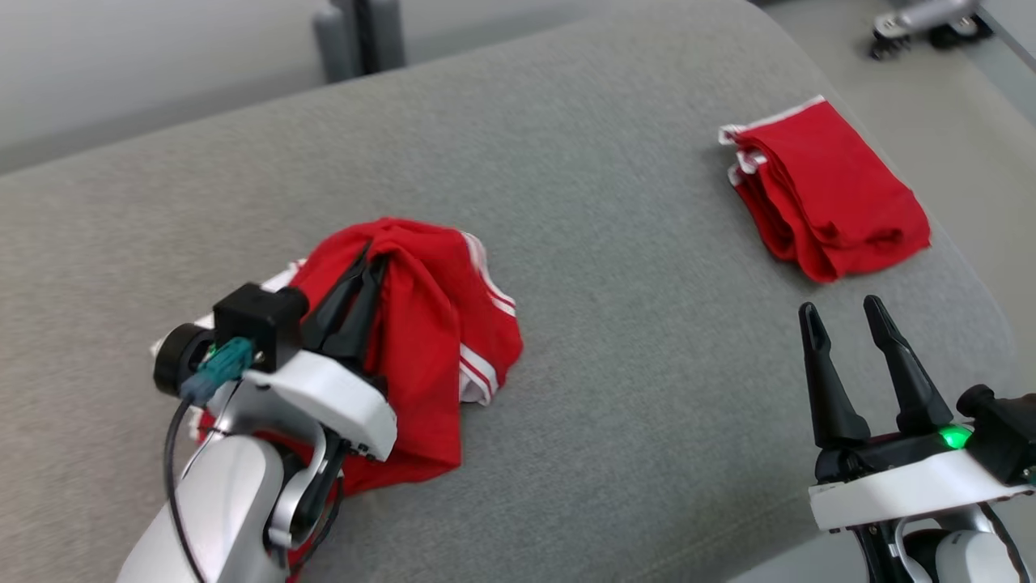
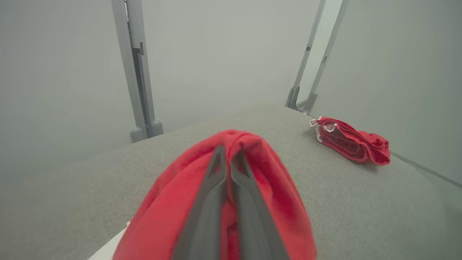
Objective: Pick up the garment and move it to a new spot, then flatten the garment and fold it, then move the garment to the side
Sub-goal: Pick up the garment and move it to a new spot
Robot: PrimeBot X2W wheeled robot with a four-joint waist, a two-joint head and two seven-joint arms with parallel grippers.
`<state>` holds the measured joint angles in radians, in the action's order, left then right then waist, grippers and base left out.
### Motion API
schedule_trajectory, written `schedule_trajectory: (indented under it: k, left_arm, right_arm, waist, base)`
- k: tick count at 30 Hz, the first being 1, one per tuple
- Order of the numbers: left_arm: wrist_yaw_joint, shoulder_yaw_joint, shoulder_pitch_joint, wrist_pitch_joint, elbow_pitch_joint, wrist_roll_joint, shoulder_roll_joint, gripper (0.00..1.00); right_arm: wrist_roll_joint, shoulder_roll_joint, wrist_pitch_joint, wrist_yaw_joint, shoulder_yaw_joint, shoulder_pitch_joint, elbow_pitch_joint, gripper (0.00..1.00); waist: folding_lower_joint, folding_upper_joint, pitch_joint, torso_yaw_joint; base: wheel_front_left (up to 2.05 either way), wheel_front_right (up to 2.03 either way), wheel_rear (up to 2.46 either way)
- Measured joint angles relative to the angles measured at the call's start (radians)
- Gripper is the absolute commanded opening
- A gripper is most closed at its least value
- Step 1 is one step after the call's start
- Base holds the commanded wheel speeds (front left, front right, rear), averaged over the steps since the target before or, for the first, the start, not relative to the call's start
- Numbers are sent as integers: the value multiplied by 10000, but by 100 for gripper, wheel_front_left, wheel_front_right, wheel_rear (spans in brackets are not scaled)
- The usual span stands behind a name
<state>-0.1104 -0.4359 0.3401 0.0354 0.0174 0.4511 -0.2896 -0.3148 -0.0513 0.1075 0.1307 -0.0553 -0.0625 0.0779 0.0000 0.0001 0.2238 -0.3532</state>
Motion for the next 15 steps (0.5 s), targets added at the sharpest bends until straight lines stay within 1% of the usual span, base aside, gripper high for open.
schedule_trajectory:
  k: [3,7,8,9,10,15]
  left_arm:
    - [232,-151,452,58,1049,86,188,0]
    - [583,-320,937,-207,2330,138,439,0]
    - [642,-349,1028,-328,2552,132,506,30]
    - [660,-360,1124,-481,2754,130,585,68]
    - [658,-370,1198,-635,2867,119,675,100]
    - [828,-414,1283,-1406,3035,144,941,100]
  right_arm:
    - [-142,2,205,2,-117,-123,-178,100]
    - [-242,4,445,2,-176,-283,-420,100]
    - [-261,6,489,2,-167,-314,-481,100]
    - [-265,4,516,2,-146,-325,-539,100]
    - [-265,4,518,0,-142,-337,-589,100]
    - [-151,13,527,2,-69,-471,-688,100]
  waist:
    - [0,0,440,-358]
    - [0,0,942,-680]
    - [0,0,1030,-723]
    - [0,-1,1100,-742]
    - [0,0,1135,-728]
    - [0,0,1025,-369]
  base:
    - [0,0,0]
    - [0,0,0]
    - [0,0,0]
    - [0,0,0]
    - [0,0,0]
    - [0,0,0]
